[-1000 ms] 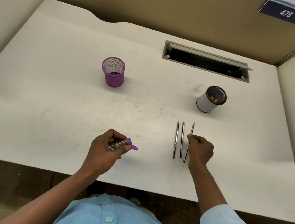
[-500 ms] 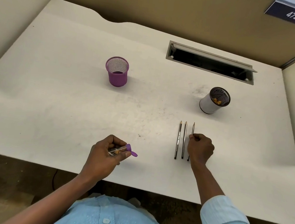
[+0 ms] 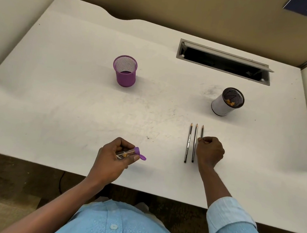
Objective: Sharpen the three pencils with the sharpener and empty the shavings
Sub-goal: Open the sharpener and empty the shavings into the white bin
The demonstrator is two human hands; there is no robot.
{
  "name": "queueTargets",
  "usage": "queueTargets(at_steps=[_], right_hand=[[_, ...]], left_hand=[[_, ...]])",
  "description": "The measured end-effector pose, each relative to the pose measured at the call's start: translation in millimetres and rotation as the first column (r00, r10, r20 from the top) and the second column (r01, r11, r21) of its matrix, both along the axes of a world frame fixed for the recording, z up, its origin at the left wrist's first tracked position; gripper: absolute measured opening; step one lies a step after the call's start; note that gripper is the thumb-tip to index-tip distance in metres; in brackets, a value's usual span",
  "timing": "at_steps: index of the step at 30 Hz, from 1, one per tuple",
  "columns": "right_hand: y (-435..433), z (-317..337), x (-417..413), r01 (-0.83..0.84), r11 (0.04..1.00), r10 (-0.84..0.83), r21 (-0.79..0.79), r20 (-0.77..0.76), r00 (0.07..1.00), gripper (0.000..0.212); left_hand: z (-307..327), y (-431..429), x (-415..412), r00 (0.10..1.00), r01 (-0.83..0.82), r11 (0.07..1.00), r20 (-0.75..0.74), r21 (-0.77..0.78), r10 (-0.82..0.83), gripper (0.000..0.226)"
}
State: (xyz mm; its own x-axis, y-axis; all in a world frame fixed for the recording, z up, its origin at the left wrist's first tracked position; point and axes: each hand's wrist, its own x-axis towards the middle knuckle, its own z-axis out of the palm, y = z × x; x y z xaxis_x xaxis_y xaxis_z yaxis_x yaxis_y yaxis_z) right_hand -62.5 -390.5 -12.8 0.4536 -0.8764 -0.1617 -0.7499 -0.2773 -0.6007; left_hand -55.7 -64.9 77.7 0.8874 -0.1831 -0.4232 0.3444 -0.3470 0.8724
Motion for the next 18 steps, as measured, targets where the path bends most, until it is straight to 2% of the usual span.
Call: queueTargets(at_steps=[5,8,10,14,18], right_hand=[[2,7,-6,0.044,0.999,-0.045,0.018,0.031,0.999,0.014],[14,24,-13,0.023,0.999,-0.021,-0.027,0.085,0.996,0.011],[28,38,-16,-0.013,1.0,0.013,-0.003,0.117,0.993,0.008],[66,69,-24,-0.127,0.977,0.09,0.169,0.21,0.974,0.006],[109,92,-31,-0.221,0.884,0.095,0.411,0.304,0.948,0.005]], left_hand=[[1,-1,1,1.0,0.006,1.0,0.006,0.001,-0.006,0.024],[4,-2,2,1.0,-0.004,0.999,0.018,-0.032,0.004,0.026],[6,-4,3,1.0,-0.006,0.998,0.028,-0.055,0.007,0.027],[10,-9,6,0.997,-0.005,0.997,0.079,-0.076,0.011,0.03],[14,-15,9,0.993,-0.013,0.993,0.113,-0.121,0.027,0.032]])
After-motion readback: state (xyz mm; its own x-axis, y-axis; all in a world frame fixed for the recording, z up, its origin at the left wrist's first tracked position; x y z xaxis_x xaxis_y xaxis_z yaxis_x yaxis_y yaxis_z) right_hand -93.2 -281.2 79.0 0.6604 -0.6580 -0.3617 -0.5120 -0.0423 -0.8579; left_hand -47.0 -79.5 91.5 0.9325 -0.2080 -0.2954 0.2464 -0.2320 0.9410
